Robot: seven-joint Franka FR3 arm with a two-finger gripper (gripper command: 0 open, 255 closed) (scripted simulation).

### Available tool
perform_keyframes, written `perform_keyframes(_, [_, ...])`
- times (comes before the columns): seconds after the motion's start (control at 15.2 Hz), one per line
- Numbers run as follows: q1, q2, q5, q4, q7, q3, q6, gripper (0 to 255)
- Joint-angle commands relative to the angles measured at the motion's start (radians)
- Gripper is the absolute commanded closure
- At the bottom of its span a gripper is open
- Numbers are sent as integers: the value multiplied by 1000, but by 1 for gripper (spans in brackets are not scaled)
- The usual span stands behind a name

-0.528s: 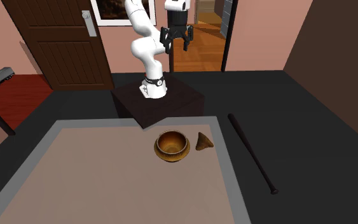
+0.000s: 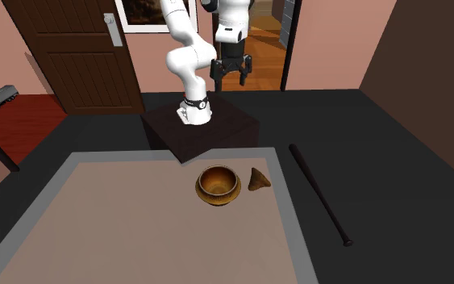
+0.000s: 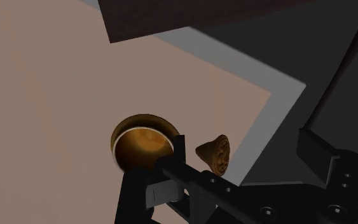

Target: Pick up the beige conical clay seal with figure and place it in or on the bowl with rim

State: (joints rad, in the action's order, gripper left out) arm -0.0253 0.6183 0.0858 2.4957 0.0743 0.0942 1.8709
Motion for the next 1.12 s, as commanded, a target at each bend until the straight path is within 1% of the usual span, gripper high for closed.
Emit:
perform_keyframes(0.0, [1,-59,-7,17,7,8,82,0])
perform_keyframes(0.26, [5,-193,-28,23,14,24,229,0])
perform_keyframes(0.59, [14,-382,-71,-4,9,44,400,0])
perform_keyframes(0.79, [21,-503,-110,-39,-5,53,490,0])
perform_keyframes(1.06, [25,-668,-179,-105,-35,57,591,0])
